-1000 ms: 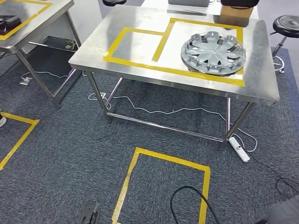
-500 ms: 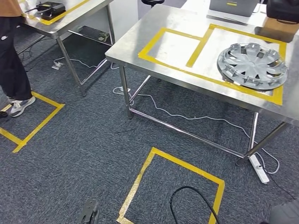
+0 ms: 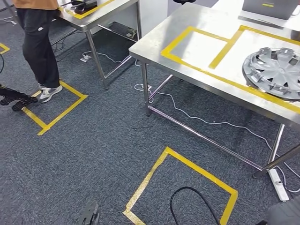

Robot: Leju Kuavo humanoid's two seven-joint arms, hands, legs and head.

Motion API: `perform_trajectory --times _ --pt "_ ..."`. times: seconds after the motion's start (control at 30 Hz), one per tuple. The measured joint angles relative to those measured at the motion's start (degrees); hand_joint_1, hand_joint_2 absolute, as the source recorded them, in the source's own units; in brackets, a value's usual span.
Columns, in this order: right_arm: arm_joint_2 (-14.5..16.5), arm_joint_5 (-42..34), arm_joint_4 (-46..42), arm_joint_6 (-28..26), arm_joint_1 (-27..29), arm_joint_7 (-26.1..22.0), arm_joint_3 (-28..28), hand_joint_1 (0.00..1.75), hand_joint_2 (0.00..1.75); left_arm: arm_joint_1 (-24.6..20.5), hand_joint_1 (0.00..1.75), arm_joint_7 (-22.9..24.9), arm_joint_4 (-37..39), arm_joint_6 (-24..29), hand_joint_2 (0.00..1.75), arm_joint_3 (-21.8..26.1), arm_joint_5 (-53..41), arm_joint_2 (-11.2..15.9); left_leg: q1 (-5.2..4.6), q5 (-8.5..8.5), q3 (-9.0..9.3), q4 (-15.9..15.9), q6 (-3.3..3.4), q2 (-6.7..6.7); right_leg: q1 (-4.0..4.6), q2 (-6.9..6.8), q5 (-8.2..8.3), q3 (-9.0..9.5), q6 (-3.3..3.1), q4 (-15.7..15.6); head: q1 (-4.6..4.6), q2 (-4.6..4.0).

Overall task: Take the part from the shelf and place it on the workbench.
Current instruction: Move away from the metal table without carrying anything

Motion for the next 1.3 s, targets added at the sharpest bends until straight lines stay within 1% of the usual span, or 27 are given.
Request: perform_trajectory --times 0.03,0.07,0.1,0.17,0.23,0.3,0.33,0.37,0.4,0.43,0.47,0.53,0.6,0.67,0.73,0.8,0.87,0.9,0.93,0.97,1.03,1.1,1.13,1.2,1.23,1.27,1.3 --pt "-0.02 -0.01 -0.01 0.0 0.0 -0.01 0.03 0.0 0.0 -0.14 0.0 0.28 0.0 -0.12 0.0 -0.04 -0.33 -0.04 -0.11 0.99 1.79 -3.34 0.26 1.17 0.2 -0.51 -0.13 0.04 0.28 0.1 -0.02 0.0" --pt "-0.05 -0.04 -0.01 -0.01 -0.03 -0.01 0.07 0.0 0.0 -0.27 0.0 0.64 0.0 -0.12 0.0 -0.11 -0.79 -0.09 -0.22 1.34 2.75 -5.3 0.55 2.01 0.41 -1.0 -0.23 0.07 0.59 0.18 -0.01 0.0" --pt "-0.1 -0.08 -0.01 -0.01 -0.07 -0.01 0.12 0.0 0.0 -0.32 0.0 1.07 0.0 -0.02 0.0 -0.18 -1.21 -0.14 -0.34 1.26 2.93 -6.03 0.87 2.08 0.57 -1.53 -0.3 0.1 0.9 0.19 0.02 0.0" --pt "-0.2 -0.15 -0.01 -0.01 -0.21 0.0 0.28 0.0 0.0 -0.12 0.0 1.67 0.0 0.18 0.0 -0.26 -1.64 -0.2 -0.3 1.43 2.7 -6.21 1.68 0.81 0.49 -2.11 -0.5 0.28 1.53 0.17 0.11 0.0" --pt "-0.3 -0.17 -0.01 -0.01 -0.27 0.0 0.41 0.0 0.0 0.03 0.0 1.89 0.0 0.24 0.0 -0.28 -1.76 -0.27 -0.06 1.76 2.61 -6.36 2.43 -0.47 0.17 0.14 -2.36 -0.62 2.14 2.6 0.29 0.0" --pt "-0.39 -0.23 -0.01 -0.02 -0.27 0.0 0.44 0.0 0.0 -0.03 0.0 1.93 0.0 0.26 0.0 -0.3 -1.9 -0.32 0.06 1.96 2.49 -6.39 2.86 -1.76 -0.04 3.04 -6.15 -3.75 2.44 9.63 0.55 0.0" --pt "-0.42 -0.27 0.0 -0.02 -0.27 0.0 0.44 0.0 0.0 -0.04 0.0 1.94 0.0 0.27 0.0 -0.31 -1.95 -0.33 0.04 2.01 2.43 -6.38 2.96 -2.45 -0.05 3.56 -7.75 -5.63 2.48 13.58 0.59 0.0" --pt "-0.44 -0.31 0.01 -0.02 -0.28 0.0 0.44 0.0 0.0 0.0 0.0 1.94 0.0 0.27 0.0 -0.31 -2.0 -0.33 0.02 2.04 2.41 -6.37 2.99 -3.18 -0.05 3.78 -8.45 -6.99 2.49 16.29 0.61 0.0" --pt "-0.45 -0.33 0.01 -0.02 -0.3 0.0 0.45 0.0 0.0 0.05 0.0 1.96 0.0 0.27 0.0 -0.31 -2.01 -0.33 0.0 2.06 2.42 -6.35 3.0 -3.94 -0.05 3.86 -7.99 -7.41 2.45 16.88 0.61 0.0" --pt "-0.46 -0.34 0.01 -0.02 -0.31 0.0 0.46 0.0 0.0 0.09 0.0 1.97 0.0 0.27 0.0 -0.31 -2.03 -0.34 0.02 2.1 2.45 -6.33 2.95 -4.73 -0.09 4.02 -6.45 -6.69 2.37 15.11 0.61 0.0" --pt "-0.46 -0.34 0.01 -0.02 -0.32 0.0 0.49 0.0 0.0 0.1 0.0 1.99 0.0 0.27 0.0 -0.3 -2.01 -0.36 0.07 2.14 2.5 -6.31 2.85 -5.53 -0.18 4.57 -4.25 -5.02 2.28 11.43 0.61 0.0" --pt "-0.48 -0.37 0.01 -0.02 -0.3 0.0 0.52 0.0 0.0 0.06 0.0 2.02 0.0 0.29 0.0 -0.28 -1.84 -0.38 0.09 2.22 2.44 -6.18 2.4 -6.95 -0.53 7.25 -1.16 -1.5 2.1 3.7 0.59 0.0" --pt "-0.49 -0.38 0.01 -0.02 -0.3 0.0 0.57 0.0 0.0 0.06 0.0 2.05 0.0 0.36 0.0 -0.27 -1.61 -0.38 0.17 2.46 2.1 -6.21 1.65 -8.02 -0.59 8.96 -0.59 -0.05 1.69 0.58 0.55 0.0" --pt "-0.5 -0.35 0.01 -0.01 -0.36 0.0 0.73 0.0 0.0 0.16 0.0 2.06 0.0 0.47 0.0 -0.26 -1.49 -0.37 0.42 2.8 1.77 -6.44 0.85 -8.66 -0.39 7.99 -0.32 0.13 0.9 0.3 0.52 0.0" --pt "-0.5 -0.32 0.0 0.0 -0.37 0.0 0.87 0.0 0.0 0.16 0.0 2.05 0.0 0.53 0.0 -0.26 -1.47 -0.38 0.37 1.71 0.9 -4.96 0.31 -6.75 -0.39 6.56 0.03 0.24 0.02 -0.06 0.3 0.0" --pt "-0.5 -0.3 -0.01 0.0 -0.34 0.0 0.92 0.0 0.0 0.0 0.0 2.04 0.0 0.55 0.0 -0.26 -1.46 -0.4 0.2 -1.75 -1.92 0.94 -0.04 -3.83 -0.32 5.02 0.14 0.19 -0.47 -0.24 0.03 0.0" --pt "-0.5 -0.3 -0.01 0.0 -0.31 0.0 0.92 0.0 0.0 -0.08 0.0 2.04 0.0 0.6 0.0 -0.26 -1.44 -0.39 0.23 -5.01 -5.45 8.43 -0.32 -2.88 -0.22 3.4 0.14 0.03 -0.59 -0.24 -0.02 0.0" --pt "-0.5 -0.31 -0.01 0.0 -0.31 0.0 0.92 0.0 0.0 -0.02 0.0 2.04 0.0 0.63 0.0 -0.26 -1.44 -0.38 0.24 -5.35 -6.24 10.32 -0.41 -2.75 -0.2 2.56 0.13 -0.01 -0.59 -0.23 -0.03 0.0" --pt "-0.5 -0.31 -0.01 0.0 -0.32 0.01 0.92 0.0 0.0 0.05 0.0 2.04 0.0 0.64 0.0 -0.25 -1.43 -0.37 0.24 -4.58 -5.85 9.86 -0.43 -2.63 -0.2 1.83 0.11 -0.01 -0.56 -0.23 -0.03 0.0" --pt "-0.5 -0.32 -0.01 0.0 -0.33 0.01 0.92 0.0 0.0 0.1 0.0 2.04 0.0 0.65 0.0 -0.23 -1.43 -0.36 0.25 -3.06 -4.5 7.57 -0.42 -2.35 -0.21 1.13 0.08 0.02 -0.5 -0.22 -0.03 0.0" --pt "-0.5 -0.32 -0.01 0.0 -0.34 0.01 0.92 0.0 0.0 0.07 0.0 2.03 0.0 0.66 0.0 -0.22 -1.43 -0.34 0.11 0.2 0.22 -0.55 -0.31 -0.18 -0.12 0.02 -0.08 0.23 -0.15 -0.2 -0.04 0.0" --pt "-0.51 -0.31 -0.01 -0.01 -0.34 0.0 0.92 0.0 0.0 -0.04 0.0 2.01 0.0 0.66 0.0 -0.22 -1.38 -0.38 -0.09 1.48 3.05 -5.79 0.26 1.67 0.21 -0.77 -0.29 0.4 0.44 -0.11 0.0 0.0" --pt "-0.52 -0.32 -0.01 -0.01 -0.35 0.0 0.92 0.0 0.0 -0.07 0.0 2.0 0.0 0.66 0.0 -0.22 -1.3 -0.4 -0.24 1.31 3.18 -6.35 0.65 1.8 0.36 -1.13 -0.32 0.49 0.74 -0.15 0.01 0.0" --pt "-0.54 -0.34 -0.01 -0.01 -0.37 0.0 0.92 0.0 0.0 -0.03 0.0 2.0 0.0 0.67 0.0 -0.21 -1.07 -0.4 -0.25 1.51 2.9 -6.36 1.48 0.54 0.26 -1.8 -0.46 0.66 1.34 -0.25 0.02 0.0" --pt "-0.55 -0.35 -0.01 -0.01 -0.38 0.0 0.92 0.0 0.0 -0.01 0.0 1.99 0.0 0.68 0.0 -0.2 -0.98 -0.39 -0.21 1.61 2.85 -6.4 1.83 -0.01 0.12 -1.38 -0.91 0.57 1.64 0.1 0.05 0.0" --pt "-0.57 -0.36 -0.01 -0.01 -0.38 -0.01 0.92 0.0 0.0 -0.01 0.0 1.99 0.0 0.68 0.0 -0.19 -0.92 -0.39 -0.11 1.73 2.83 -6.44 2.2 -0.59 -0.01 -0.36 -1.98 0.0 1.88 1.52 0.12 0.0" --pt "-0.59 -0.37 -0.01 -0.02 -0.36 -0.01 0.92 0.0 0.0 -0.04 0.0 1.97 0.0 0.68 0.0 -0.16 -0.9 -0.39 -0.01 1.83 2.82 -6.47 2.5 -1.2 -0.11 1.06 -3.66 -1.25 2.05 4.36 0.23 0.0"
